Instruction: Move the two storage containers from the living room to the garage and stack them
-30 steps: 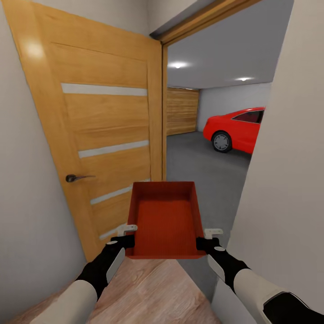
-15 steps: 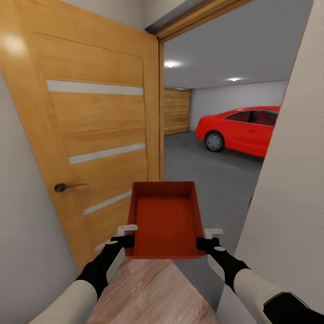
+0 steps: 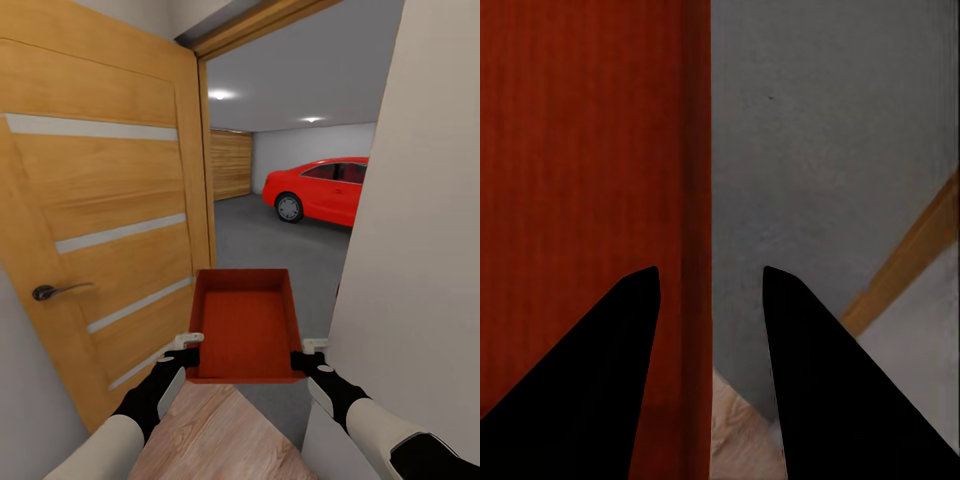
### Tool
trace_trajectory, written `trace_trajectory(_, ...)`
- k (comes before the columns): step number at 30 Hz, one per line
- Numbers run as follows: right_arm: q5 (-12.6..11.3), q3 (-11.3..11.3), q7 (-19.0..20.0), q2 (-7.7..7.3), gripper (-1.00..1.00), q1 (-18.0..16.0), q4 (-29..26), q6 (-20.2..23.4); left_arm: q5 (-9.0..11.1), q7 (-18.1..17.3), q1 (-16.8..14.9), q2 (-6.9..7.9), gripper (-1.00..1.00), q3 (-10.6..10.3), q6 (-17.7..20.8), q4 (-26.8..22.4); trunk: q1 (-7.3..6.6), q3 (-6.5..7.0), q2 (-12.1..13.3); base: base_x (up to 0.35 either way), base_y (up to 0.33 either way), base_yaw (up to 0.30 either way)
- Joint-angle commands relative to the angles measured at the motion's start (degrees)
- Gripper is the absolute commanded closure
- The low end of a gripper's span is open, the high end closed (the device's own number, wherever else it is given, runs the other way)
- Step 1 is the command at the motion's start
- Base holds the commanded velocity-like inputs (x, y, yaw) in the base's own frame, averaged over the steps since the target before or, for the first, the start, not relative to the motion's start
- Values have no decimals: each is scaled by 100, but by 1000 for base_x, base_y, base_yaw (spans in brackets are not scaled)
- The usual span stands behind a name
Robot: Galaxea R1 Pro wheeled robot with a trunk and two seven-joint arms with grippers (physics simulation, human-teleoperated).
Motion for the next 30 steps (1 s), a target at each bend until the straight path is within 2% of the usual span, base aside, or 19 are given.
trace_trajectory(1,-76,-26,-77,-31,100,-4,49,-30,-63,88,-2,11,100,-14,35,-27,3,-2,-5,57,40,-285)
trace_trajectory(8,-68,-26,-77,-29,100,-3,51,-28,-64,88,-2,11,100,-15,35,-27,3,-2,-5,143,142,-258)
trace_trajectory(21,-67,-25,-79,-27,100,-4,46,-9,-64,88,-2,11,100,-14,35,-34,3,-2,-5,177,169,-34)
trace_trajectory(30,-67,-20,-86,-22,100,-5,45,5,-64,88,-2,11,100,-15,35,-36,3,-2,-5,186,164,-267)
